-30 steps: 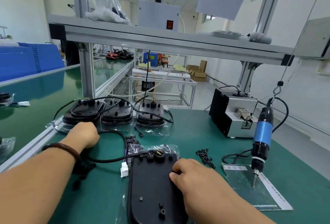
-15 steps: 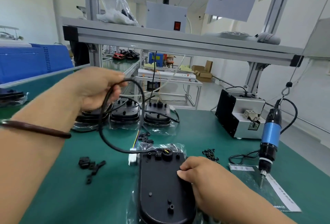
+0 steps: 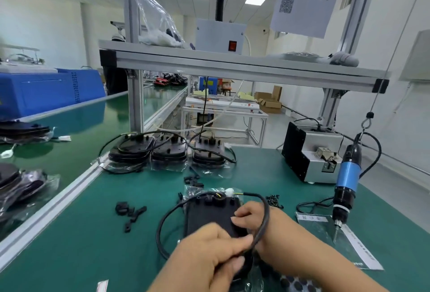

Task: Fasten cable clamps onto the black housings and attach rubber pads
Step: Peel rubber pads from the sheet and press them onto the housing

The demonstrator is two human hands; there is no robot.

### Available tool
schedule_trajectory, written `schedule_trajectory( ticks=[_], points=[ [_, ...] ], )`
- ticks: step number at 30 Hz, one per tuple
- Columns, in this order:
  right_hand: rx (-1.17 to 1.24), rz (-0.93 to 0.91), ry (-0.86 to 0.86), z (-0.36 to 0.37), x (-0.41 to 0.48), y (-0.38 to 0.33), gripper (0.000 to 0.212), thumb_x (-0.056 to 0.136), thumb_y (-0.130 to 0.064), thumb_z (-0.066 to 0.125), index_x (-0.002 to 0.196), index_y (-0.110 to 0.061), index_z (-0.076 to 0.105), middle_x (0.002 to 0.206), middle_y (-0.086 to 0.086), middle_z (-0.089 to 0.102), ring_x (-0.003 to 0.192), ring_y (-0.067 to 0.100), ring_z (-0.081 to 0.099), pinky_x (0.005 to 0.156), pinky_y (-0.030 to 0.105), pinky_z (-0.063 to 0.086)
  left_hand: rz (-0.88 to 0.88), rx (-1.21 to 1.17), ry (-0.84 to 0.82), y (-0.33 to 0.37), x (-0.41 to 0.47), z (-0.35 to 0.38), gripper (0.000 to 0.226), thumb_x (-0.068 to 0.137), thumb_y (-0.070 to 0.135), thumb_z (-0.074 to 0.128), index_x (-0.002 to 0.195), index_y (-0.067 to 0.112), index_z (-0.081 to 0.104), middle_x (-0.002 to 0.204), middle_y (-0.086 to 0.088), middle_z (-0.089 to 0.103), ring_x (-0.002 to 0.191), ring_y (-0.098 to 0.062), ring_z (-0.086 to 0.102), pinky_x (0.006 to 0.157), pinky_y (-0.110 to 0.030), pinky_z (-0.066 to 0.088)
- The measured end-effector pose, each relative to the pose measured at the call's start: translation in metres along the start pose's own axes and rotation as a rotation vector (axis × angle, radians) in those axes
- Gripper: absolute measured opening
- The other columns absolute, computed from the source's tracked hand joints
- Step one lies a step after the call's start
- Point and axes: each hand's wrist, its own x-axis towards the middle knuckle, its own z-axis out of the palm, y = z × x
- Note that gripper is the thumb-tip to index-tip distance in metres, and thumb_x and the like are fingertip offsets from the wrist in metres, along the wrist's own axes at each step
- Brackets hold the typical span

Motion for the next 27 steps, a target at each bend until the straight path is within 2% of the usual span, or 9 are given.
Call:
schedule_trajectory(
  ticks=[3, 8, 12, 15, 17, 20, 22, 24, 27],
  points=[
    [0.376, 0.101, -0.046, -0.014, -0.015, 0.005, 0.051, 0.088, 0.007, 0.049, 0.108, -0.034, 0.071, 0.111, -0.022, 0.065, 0.107, -0.009, 0.058, 0.084, 0.002, 0.042, -0.435, -0.286, 0.003, -0.003, -0.012, 0.013, 0.045, 0.075, 0.044, 0.075, 0.049, 0.017, 0.049, 0.045, 0.004, 0.053, 0.041, -0.001, 0.048, 0.048, -0.008, 0.037],
    [1.217, 0.28, 0.05, -0.015, -0.03, 0.022, 0.029, 0.08, -0.014, 0.07, 0.108, -0.007, 0.067, 0.093, 0.015, 0.074, 0.069, 0.019, 0.067, 0.057, 0.03, 0.055, -0.239, 0.021, 0.151, 0.003, -0.027, 0.014, 0.04, 0.075, 0.059, 0.067, 0.07, 0.024, 0.048, 0.072, 0.021, 0.052, 0.067, 0.008, 0.049, 0.069, -0.007, 0.037],
    [1.033, 0.191, 0.309, 0.009, -0.029, 0.008, 0.026, 0.082, 0.0, 0.071, 0.1, -0.02, 0.074, 0.074, -0.002, 0.072, 0.065, 0.008, 0.063, 0.067, 0.025, 0.051, -0.036, 0.122, -0.007, 0.01, -0.02, 0.008, 0.017, 0.081, 0.047, 0.067, 0.072, 0.034, 0.061, 0.075, 0.028, 0.054, 0.081, 0.009, 0.053, 0.082, -0.011, 0.042],
    [0.994, 0.096, 0.366, 0.008, -0.027, 0.0, 0.043, 0.087, 0.008, 0.06, 0.08, -0.03, 0.079, 0.073, -0.005, 0.073, 0.062, 0.003, 0.06, 0.066, 0.019, 0.05, 0.445, 0.405, 0.177, 0.001, 0.012, -0.026, 0.019, 0.088, 0.029, 0.059, 0.101, 0.038, 0.068, 0.104, 0.027, 0.059, 0.106, 0.007, 0.049, 0.097, -0.019, 0.04],
    [0.992, 0.039, 0.366, 0.004, -0.025, -0.003, 0.036, 0.089, 0.006, 0.06, 0.093, -0.026, 0.076, 0.082, -0.009, 0.075, 0.072, -0.002, 0.066, 0.066, 0.011, 0.049, 0.444, 0.613, 0.084, -0.002, 0.044, -0.05, 0.047, 0.095, 0.033, 0.049, 0.139, 0.043, 0.039, 0.142, 0.025, 0.035, 0.134, 0.004, 0.023, 0.117, -0.023, 0.015],
    [0.976, 0.014, 0.335, 0.003, -0.013, -0.008, 0.031, 0.088, 0.006, 0.061, 0.102, -0.018, 0.073, 0.082, -0.011, 0.075, 0.072, -0.005, 0.066, 0.065, 0.008, 0.047, 0.32, 1.002, -0.18, -0.009, 0.092, -0.066, 0.056, 0.096, 0.047, 0.04, 0.146, 0.049, 0.014, 0.152, 0.025, 0.019, 0.143, -0.001, 0.006, 0.116, -0.041, -0.014],
    [0.939, 0.061, 0.365, 0.004, -0.002, -0.006, 0.028, 0.087, 0.005, 0.064, 0.1, -0.018, 0.072, 0.068, -0.009, 0.07, 0.058, -0.002, 0.059, 0.06, 0.009, 0.045, 0.217, 0.999, -0.28, -0.016, 0.105, -0.074, 0.041, 0.097, 0.047, 0.04, 0.138, 0.047, 0.039, 0.132, 0.02, 0.049, 0.13, -0.004, 0.039, 0.118, -0.038, 0.012],
    [0.878, 0.112, 0.406, 0.008, 0.009, -0.002, 0.022, 0.085, 0.002, 0.068, 0.094, -0.018, 0.07, 0.069, -0.004, 0.067, 0.06, 0.004, 0.058, 0.06, 0.014, 0.047, 0.091, 0.826, -0.234, -0.029, 0.107, -0.084, 0.031, 0.096, 0.046, 0.044, 0.121, 0.039, 0.061, 0.108, 0.018, 0.066, 0.093, 0.005, 0.061, 0.09, -0.022, 0.042],
    [0.671, 0.181, 0.437, 0.019, 0.02, 0.003, 0.01, 0.081, -0.013, 0.076, 0.081, -0.02, 0.068, 0.075, -0.005, 0.068, 0.066, 0.005, 0.06, 0.064, 0.015, 0.048, -0.087, 0.739, -0.092, -0.046, 0.098, -0.086, 0.026, 0.097, 0.042, 0.048, 0.099, 0.027, 0.069, 0.065, 0.007, 0.067, 0.05, 0.002, 0.06, 0.059, -0.012, 0.042]
  ],
)
